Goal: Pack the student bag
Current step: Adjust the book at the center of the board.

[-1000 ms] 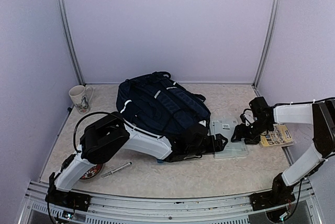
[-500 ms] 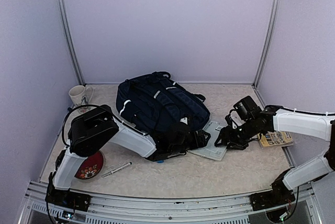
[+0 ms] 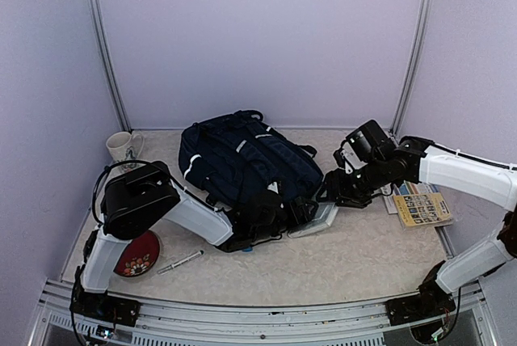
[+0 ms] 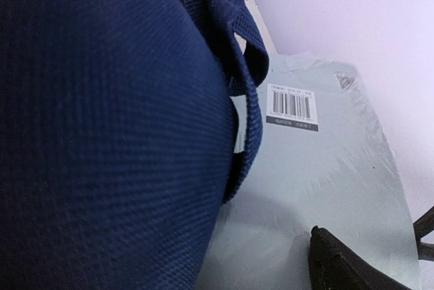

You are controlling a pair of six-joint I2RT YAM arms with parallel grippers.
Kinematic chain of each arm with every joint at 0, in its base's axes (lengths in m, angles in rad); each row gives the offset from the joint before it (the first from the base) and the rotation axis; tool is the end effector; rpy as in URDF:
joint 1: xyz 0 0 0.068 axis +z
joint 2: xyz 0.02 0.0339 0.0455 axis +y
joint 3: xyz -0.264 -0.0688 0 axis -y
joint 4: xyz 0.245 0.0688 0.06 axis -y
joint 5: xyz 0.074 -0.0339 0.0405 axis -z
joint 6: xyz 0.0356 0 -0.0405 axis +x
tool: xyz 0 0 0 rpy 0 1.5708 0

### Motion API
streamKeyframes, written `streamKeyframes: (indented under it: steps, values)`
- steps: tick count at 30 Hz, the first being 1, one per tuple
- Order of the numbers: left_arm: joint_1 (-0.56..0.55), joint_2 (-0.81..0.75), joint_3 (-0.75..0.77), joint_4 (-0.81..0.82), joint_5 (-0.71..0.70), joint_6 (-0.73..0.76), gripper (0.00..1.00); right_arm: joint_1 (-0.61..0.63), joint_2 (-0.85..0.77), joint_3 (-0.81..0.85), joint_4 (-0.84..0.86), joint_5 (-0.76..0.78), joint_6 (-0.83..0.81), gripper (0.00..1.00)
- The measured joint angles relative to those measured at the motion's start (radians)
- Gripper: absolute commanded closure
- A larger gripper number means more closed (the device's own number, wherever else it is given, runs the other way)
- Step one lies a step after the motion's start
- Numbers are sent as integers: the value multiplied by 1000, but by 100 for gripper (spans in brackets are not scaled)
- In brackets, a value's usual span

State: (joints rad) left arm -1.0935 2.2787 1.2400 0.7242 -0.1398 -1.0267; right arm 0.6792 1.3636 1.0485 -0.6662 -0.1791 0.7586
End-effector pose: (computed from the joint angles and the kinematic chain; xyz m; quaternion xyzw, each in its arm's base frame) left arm 0.2210 -0.4166 0.0996 -0.0141 0.8081 -0.4838 0.3358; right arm 0.2122 0.1795 0.2623 0.0119 0.9533 0.2549 0.1614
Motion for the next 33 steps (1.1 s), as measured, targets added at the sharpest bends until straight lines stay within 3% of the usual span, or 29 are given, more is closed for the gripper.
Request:
streamKeyframes:
  steps: [13, 19, 33]
  values:
    - [3, -18, -34, 82, 8, -48, 13, 16, 37, 23, 64, -5, -88, 34]
    - [6, -92, -80, 89, -8, -40, 13, 16, 130, 122, 51, -8, -114, 34]
    - [6, -205, -200, 104, 16, -26, 13, 10, 196, 175, 89, 13, -142, 33]
